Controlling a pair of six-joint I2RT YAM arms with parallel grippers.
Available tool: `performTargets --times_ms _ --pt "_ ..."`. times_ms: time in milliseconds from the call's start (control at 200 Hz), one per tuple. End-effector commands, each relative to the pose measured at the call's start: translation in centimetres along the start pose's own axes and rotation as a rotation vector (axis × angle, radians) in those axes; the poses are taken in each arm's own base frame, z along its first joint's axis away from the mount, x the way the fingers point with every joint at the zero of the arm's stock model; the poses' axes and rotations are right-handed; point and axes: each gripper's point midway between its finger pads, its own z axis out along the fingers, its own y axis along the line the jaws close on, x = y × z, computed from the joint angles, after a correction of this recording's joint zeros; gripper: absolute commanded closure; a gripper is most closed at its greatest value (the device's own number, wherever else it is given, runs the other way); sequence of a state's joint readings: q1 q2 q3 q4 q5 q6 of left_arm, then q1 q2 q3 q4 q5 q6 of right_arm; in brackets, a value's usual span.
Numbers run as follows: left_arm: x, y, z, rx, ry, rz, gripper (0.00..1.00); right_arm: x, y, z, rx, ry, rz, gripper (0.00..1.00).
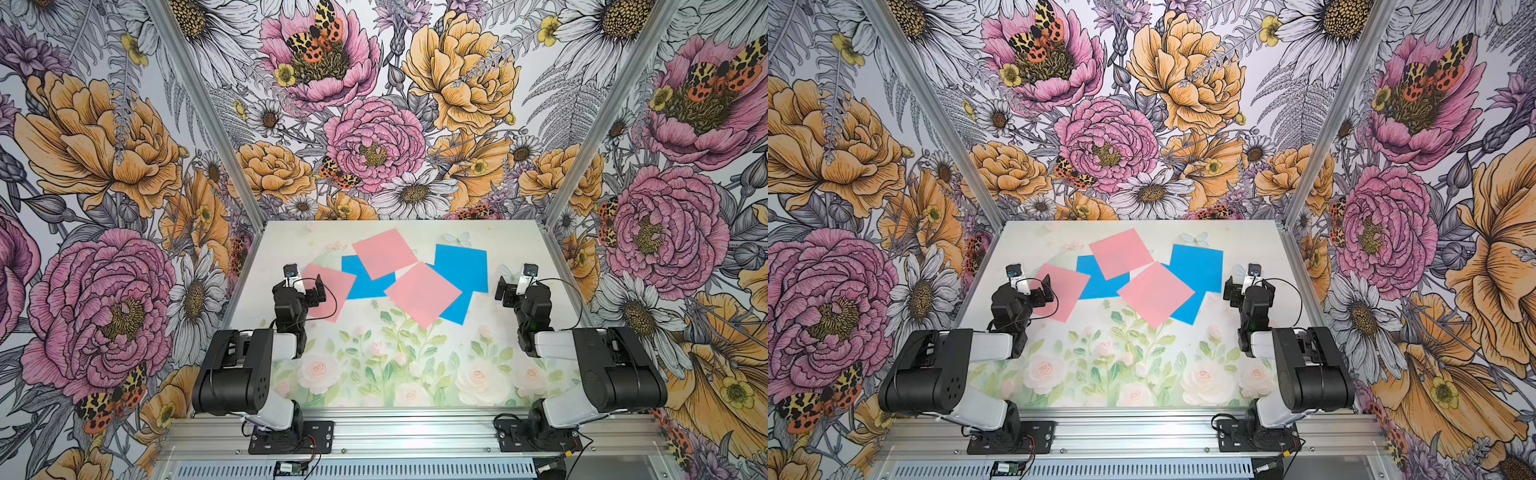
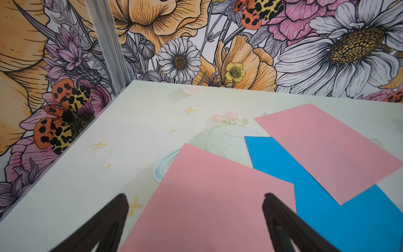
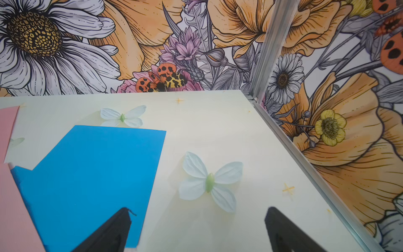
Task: Sort the scattered colored papers by color
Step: Pick up the colored paper from the center of the board.
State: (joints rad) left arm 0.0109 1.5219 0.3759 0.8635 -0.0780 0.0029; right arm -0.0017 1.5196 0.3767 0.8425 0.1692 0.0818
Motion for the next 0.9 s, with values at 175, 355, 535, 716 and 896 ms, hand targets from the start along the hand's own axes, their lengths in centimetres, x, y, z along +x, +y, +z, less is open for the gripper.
performTargets --times_ms 175,355,535,716,896 --pt "-0.48 -0.33 0.18 0.01 -0.008 0.013 0.01 -0.49 0.08 0.39 -0.009 -0.005 0.007 0.0" --pt "-0.47 -0.31 0.19 0.01 -0.008 0.013 0.01 -0.5 0.1 0.4 -0.01 -0.005 0.01 0.01" --pt "-0.48 -0.34 0.18 0.011 -0.008 0.013 0.01 -0.48 0.07 0.42 -0.01 -0.004 0.009 0.01" --pt "-0.42 -0.34 0.2 0.011 -0.006 0.013 0.01 -0.58 0.04 0.4 -0.009 -0.007 0.009 0.01" --pt "-1.25 -0.2 0.4 0.009 0.0 0.001 0.01 -0.7 -0.06 0.34 -0.002 -0.001 0.01 0.01"
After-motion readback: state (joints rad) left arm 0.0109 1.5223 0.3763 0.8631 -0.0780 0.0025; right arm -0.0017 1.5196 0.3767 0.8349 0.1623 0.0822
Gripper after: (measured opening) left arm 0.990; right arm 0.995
